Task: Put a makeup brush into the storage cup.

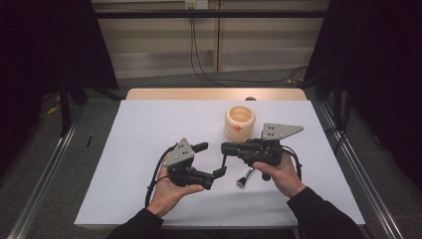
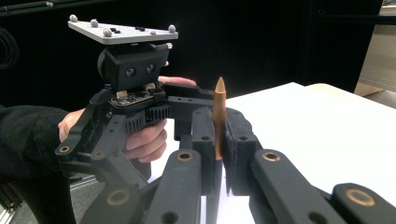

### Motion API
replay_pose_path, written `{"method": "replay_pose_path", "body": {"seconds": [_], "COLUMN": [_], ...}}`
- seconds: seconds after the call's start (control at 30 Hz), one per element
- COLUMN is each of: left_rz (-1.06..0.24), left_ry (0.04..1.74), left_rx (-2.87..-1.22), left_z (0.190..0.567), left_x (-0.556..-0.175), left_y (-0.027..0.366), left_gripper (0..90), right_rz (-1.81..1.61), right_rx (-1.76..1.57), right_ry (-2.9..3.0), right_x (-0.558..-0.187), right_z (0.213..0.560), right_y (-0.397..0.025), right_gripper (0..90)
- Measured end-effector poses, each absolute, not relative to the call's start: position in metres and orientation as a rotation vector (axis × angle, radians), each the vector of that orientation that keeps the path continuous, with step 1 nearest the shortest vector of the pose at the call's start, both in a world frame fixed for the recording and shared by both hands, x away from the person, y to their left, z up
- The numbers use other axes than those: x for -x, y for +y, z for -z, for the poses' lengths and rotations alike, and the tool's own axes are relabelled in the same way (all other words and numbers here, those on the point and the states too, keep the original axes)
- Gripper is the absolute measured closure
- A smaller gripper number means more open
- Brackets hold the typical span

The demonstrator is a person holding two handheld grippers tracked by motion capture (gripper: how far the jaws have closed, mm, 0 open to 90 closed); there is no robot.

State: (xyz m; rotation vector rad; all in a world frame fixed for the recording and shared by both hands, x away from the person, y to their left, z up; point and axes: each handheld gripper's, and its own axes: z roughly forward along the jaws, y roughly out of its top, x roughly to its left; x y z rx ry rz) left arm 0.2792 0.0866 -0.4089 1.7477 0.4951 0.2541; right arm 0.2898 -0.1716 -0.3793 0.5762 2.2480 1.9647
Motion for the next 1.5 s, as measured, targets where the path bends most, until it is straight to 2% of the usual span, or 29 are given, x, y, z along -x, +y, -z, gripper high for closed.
{"method": "replay_pose_path", "body": {"seconds": [0.33, 0.57, 0.97, 1.5], "left_rz": [-0.275, -0.336, -0.393, -0.400], "left_ry": [0.512, 0.536, 0.602, 0.705], "left_rx": [-1.753, -1.728, -1.731, -1.693], "left_z": [0.410, 0.411, 0.420, 0.443], "left_x": [-0.277, -0.268, -0.254, -0.240], "left_y": [0.105, 0.117, 0.153, 0.186], "left_gripper": [2.2, 1.9, 2.2, 2.0], "right_rz": [-1.955, -1.955, -1.933, -1.904], "right_rx": [-0.581, -0.596, -0.579, -0.617], "right_ry": [2.234, 2.221, 2.217, 2.174], "right_x": [-0.290, -0.291, -0.292, -0.298], "right_z": [0.378, 0.378, 0.376, 0.372], "right_y": [-0.176, -0.178, -0.182, -0.197], "right_gripper": [84.7, 84.7, 84.7, 84.7]}}
